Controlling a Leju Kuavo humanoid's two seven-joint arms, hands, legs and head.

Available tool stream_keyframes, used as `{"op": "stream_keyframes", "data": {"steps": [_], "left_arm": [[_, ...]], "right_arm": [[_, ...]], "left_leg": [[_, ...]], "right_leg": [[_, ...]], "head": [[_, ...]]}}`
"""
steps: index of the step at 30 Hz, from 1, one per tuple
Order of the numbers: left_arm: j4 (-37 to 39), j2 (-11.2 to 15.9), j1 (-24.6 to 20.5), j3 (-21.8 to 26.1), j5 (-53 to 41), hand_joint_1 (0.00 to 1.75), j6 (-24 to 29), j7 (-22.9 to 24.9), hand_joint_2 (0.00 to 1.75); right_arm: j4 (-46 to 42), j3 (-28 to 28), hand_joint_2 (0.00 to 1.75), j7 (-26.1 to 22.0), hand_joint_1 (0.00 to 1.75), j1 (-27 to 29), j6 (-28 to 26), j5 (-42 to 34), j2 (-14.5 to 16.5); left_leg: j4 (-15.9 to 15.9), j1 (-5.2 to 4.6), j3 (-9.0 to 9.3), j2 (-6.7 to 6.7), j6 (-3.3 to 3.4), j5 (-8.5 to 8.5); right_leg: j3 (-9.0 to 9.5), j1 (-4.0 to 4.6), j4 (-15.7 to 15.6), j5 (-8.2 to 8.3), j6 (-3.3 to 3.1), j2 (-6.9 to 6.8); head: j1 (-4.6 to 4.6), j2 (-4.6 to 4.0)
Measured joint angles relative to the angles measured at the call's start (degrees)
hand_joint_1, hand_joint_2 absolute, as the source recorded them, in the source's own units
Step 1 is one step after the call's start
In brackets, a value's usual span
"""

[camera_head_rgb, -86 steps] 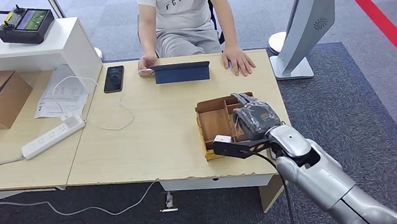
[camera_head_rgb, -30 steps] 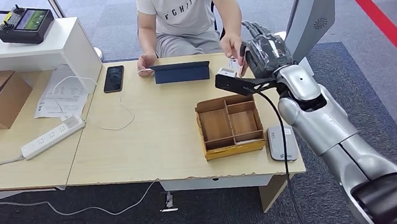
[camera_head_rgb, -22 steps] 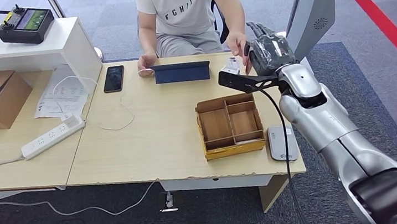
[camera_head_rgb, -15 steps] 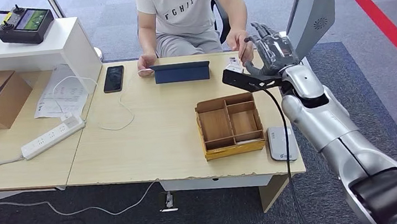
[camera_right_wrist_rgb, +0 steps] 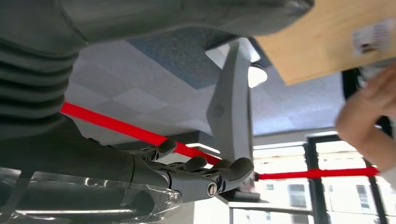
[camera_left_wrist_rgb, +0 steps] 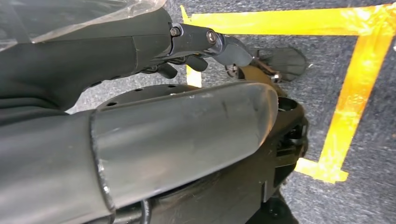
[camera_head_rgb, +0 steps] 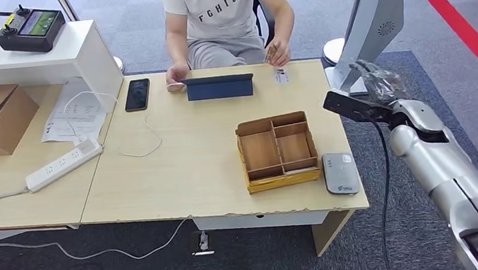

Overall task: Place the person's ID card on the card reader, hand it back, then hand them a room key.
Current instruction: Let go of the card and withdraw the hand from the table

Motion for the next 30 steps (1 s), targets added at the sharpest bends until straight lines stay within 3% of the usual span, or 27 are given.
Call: {"op": "stream_keyframes", "data": {"steps": [5,10,14,19,27,30], "left_arm": [[0.0,-0.17,0.02,0.02,0.15,0.0,0.47,0.46,0.0],[0.0,-0.31,0.16,0.02,0.98,0.0,0.98,0.1,0.0],[0.0,-0.47,0.07,0.02,0.93,0.0,1.25,0.17,0.0],[0.0,-0.54,0.01,0.02,0.77,0.0,1.97,0.88,0.0],[0.0,-0.23,-0.39,0.02,-0.1,0.0,1.53,1.32,0.0],[0.0,0.02,-0.48,0.02,-0.27,0.0,1.39,1.36,0.0]], "right_arm": [[0.54,-4.33,0.0,4.41,0.0,6.7,-0.12,-3.23,-6.83],[3.38,-10.18,0.0,6.03,0.0,18.39,-2.34,-9.54,-13.11],[7.96,-15.86,0.0,3.47,0.0,29.76,-5.49,-17.11,-14.34],[14.55,-23.76,0.0,4.84,0.0,39.32,-4.0,-24.6,-8.37],[21.21,-34.28,0.0,5.64,0.0,42.44,-0.72,-32.37,8.75],[22.84,-37.1,0.0,5.82,0.0,42.71,-0.8,-32.57,13.76]], "left_leg": [[0.05,0.03,-0.01,-0.08,0.06,-0.05],[0.01,0.04,0.02,-0.32,0.11,-0.19],[-0.05,0.18,0.19,-0.5,0.11,-0.3],[-0.23,0.24,0.26,-0.35,0.06,-0.35],[-0.41,0.41,0.55,-0.08,-0.23,-0.25],[-0.42,0.42,0.55,-0.07,-0.25,-0.23]], "right_leg": [[0.06,0.02,-0.05,-0.03,0.06,-0.06],[0.23,0.03,-0.12,-0.19,0.12,-0.32],[0.53,0.16,-0.23,-0.37,0.12,-0.48],[0.57,0.22,-0.19,-0.47,0.07,-0.42],[0.57,0.4,-0.17,-0.44,-0.16,-0.19],[0.58,0.41,-0.15,-0.45,-0.18,-0.18]], "head": [[-0.03,0.0],[0.02,0.0],[0.02,0.0],[0.06,0.0],[0.06,0.0],[0.06,0.0]]}}
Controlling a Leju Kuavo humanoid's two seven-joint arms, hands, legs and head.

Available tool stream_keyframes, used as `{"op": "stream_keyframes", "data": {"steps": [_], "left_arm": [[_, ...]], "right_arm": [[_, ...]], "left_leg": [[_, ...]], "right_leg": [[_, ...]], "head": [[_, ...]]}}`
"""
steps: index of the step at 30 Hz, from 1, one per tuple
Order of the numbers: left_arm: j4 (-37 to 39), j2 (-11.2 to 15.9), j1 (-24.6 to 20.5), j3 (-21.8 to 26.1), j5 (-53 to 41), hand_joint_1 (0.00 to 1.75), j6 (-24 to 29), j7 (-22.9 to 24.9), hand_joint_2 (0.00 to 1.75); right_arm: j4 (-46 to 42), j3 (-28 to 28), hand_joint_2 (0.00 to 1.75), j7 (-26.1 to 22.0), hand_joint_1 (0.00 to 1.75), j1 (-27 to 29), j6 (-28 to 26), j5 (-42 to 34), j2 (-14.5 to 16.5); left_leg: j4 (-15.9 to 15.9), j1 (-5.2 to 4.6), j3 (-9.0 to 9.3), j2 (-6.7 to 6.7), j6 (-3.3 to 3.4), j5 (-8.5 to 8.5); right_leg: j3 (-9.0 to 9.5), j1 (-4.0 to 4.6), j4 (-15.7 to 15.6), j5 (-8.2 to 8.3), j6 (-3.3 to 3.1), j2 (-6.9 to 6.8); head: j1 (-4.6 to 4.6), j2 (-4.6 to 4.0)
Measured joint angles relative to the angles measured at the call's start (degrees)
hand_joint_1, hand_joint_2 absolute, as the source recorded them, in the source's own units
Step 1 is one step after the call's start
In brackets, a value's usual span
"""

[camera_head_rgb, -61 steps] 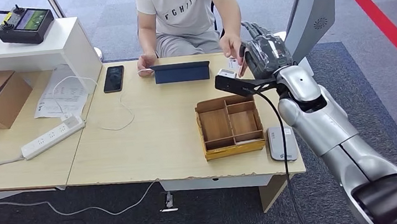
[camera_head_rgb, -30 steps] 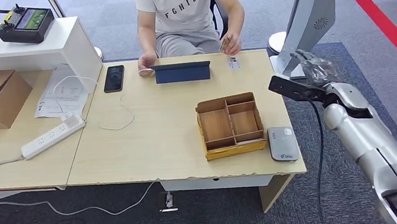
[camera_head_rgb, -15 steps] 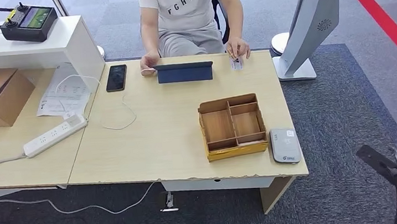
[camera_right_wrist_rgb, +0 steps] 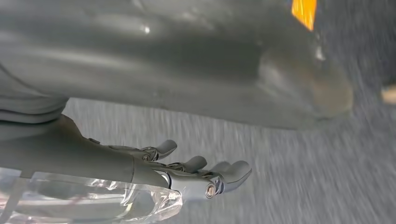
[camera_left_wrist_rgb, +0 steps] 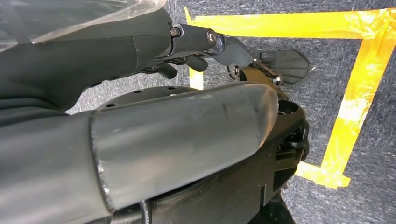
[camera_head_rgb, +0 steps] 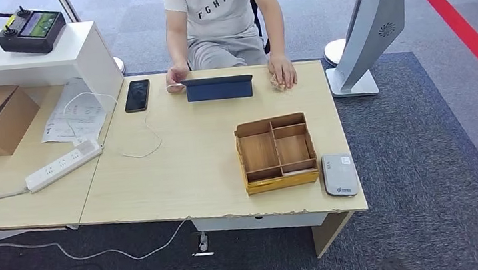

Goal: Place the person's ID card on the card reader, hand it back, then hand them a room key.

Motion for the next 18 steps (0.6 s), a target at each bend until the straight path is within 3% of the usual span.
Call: {"op": "stream_keyframes", "data": {"steps": [3,6,11,18], "left_arm": [[0.0,0.31,-0.02,-0.01,-0.1,0.0,-0.04,-0.35,0.0],[0.0,0.74,-0.07,-0.02,-0.61,0.0,-0.02,-1.43,0.0],[0.0,1.6,-0.13,-0.07,-1.69,0.0,-0.03,-3.43,0.0],[0.0,1.65,-0.12,-0.07,-0.44,0.0,-0.39,-3.71,0.0]], "right_arm": [[1.01,-2.41,0.0,-1.41,0.0,0.14,-0.06,0.45,3.27],[1.56,-3.72,0.0,-6.48,0.0,0.21,-0.98,1.5,5.41],[1.98,-5.13,0.0,-14.7,0.0,-0.06,-3.0,3.15,6.26],[2.32,-6.2,0.0,-14.06,0.0,-1.41,-3.44,3.76,6.29]], "left_leg": [[0.0,-0.01,-0.01,0.0,-0.01,0.01],[0.01,-0.06,-0.01,0.0,-0.01,0.01],[0.01,-0.11,0.0,0.01,0.0,0.0],[0.02,-0.11,0.03,0.02,0.0,0.0]], "right_leg": [[0.01,-0.01,0.01,0.01,-0.01,0.0],[0.01,-0.06,0.01,0.01,-0.01,0.0],[0.03,-0.12,0.01,0.02,0.0,0.01],[0.02,-0.12,0.0,0.03,0.0,0.01]], "head": [[0.03,0.0],[0.02,0.0],[0.01,0.0],[0.01,0.0]]}}
